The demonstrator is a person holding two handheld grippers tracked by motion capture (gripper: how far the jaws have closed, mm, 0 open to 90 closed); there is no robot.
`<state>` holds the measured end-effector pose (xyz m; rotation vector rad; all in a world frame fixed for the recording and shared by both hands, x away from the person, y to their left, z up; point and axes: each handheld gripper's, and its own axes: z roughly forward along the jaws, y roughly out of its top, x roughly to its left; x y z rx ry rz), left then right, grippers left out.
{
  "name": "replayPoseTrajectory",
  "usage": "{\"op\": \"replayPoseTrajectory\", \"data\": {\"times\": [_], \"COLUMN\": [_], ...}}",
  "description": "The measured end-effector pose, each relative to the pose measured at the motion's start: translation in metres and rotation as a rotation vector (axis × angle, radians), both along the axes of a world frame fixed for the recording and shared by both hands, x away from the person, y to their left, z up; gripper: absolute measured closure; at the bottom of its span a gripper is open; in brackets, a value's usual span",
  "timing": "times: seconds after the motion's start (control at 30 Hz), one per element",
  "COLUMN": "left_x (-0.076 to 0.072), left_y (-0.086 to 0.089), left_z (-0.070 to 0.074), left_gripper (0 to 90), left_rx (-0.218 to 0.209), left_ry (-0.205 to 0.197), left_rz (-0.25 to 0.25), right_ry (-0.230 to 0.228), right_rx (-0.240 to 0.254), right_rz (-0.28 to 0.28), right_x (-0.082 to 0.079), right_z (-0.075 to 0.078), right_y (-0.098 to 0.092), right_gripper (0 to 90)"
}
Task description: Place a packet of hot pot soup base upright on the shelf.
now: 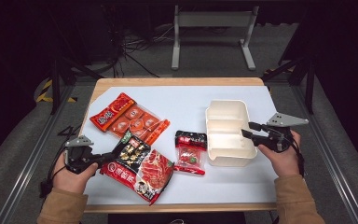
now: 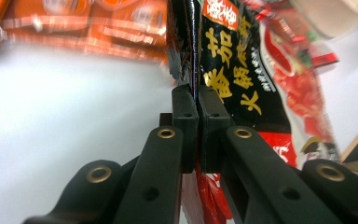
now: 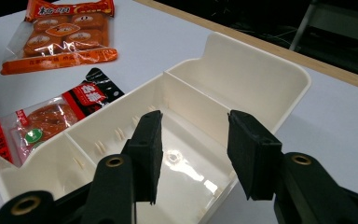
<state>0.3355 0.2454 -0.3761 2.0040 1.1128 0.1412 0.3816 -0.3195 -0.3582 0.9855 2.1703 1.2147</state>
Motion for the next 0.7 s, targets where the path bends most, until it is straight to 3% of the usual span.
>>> {"op": "replayPoseTrajectory", "data": {"times": [0.17, 0.2, 0.23, 0.3, 0.7], "left_x": [-0.002, -0.002, -0.004, -0.007, -0.016], "left_y": [-0.009, -0.009, -0.013, -0.014, -0.014], "left_z": [0.021, 0.021, 0.029, 0.037, 0.063], "left_gripper": [87.9, 87.8, 87.8, 87.7, 87.2], "left_rx": [0.003, 0.003, 0.013, 0.015, 0.039], "left_ry": [-0.078, -0.078, -0.114, -0.147, -0.274], "left_rz": [-0.045, -0.045, -0.062, -0.076, -0.086], "right_ry": [-0.001, -0.007, -0.010, -0.016, -0.033], "right_rx": [0.000, -0.001, 0.000, -0.002, 0.016], "right_rz": [0.008, 0.012, 0.012, 0.016, 0.051], "right_x": [-0.002, -0.003, -0.004, -0.005, -0.009], "right_z": [0.003, 0.005, 0.006, 0.009, 0.021], "right_y": [0.003, 0.004, 0.005, 0.005, 0.014], "right_gripper": [55.6, 55.6, 55.4, 54.7, 53.4]}}
